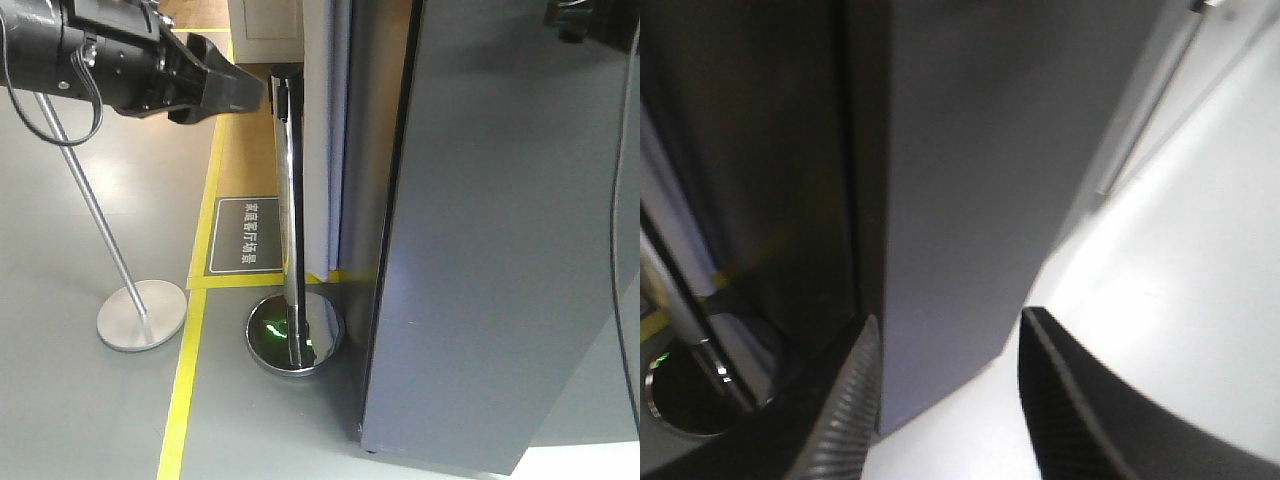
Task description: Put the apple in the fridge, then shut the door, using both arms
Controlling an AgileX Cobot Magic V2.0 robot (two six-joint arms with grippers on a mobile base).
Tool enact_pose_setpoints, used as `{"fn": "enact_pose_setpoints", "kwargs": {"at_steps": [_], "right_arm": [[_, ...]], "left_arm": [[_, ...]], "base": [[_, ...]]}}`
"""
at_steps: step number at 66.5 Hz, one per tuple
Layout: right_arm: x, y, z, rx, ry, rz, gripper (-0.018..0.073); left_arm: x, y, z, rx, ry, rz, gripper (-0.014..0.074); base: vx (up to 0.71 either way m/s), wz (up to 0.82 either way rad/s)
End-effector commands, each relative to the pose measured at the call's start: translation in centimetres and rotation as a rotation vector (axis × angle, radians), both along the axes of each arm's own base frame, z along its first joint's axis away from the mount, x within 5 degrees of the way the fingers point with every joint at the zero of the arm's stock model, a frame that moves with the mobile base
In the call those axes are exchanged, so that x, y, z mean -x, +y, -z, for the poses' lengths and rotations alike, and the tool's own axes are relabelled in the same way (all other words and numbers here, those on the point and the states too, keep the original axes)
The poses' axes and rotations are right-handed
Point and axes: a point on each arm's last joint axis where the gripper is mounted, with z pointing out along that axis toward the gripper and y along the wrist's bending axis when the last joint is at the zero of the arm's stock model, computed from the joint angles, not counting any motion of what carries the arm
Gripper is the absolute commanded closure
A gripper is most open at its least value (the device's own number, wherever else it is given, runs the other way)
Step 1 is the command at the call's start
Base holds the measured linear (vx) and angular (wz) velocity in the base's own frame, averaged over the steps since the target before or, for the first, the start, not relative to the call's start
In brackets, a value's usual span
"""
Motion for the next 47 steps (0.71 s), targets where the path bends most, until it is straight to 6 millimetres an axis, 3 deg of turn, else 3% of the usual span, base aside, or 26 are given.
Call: {"fn": "enact_pose_setpoints", "kwargs": {"at_steps": [1,15,29,47], "right_arm": [[-0.3,-2.0,-2.7,0.026,-0.122,0.082,0.0029],[-1.4,-3.4,-3.2,0.007,-0.094,0.067,0.0039],[-2.8,-3.0,-3.4,0.025,-0.048,0.000,0.0043],[-2.7,-2.8,-3.6,0.007,-0.036,-0.014,0.0043]], "left_arm": [[0.9,0.7,-2.9,0.072,-0.113,-0.058,0.0272],[0.7,1.0,-2.8,0.064,-0.113,-0.099,0.0272],[0.6,1.1,-2.8,0.066,-0.109,-0.116,0.0272],[0.5,1.1,-2.9,0.069,-0.117,-0.121,0.0272]], "base": [[0.00,0.00],[0.00,0.00],[0.00,0.00],[0.00,0.00]]}}
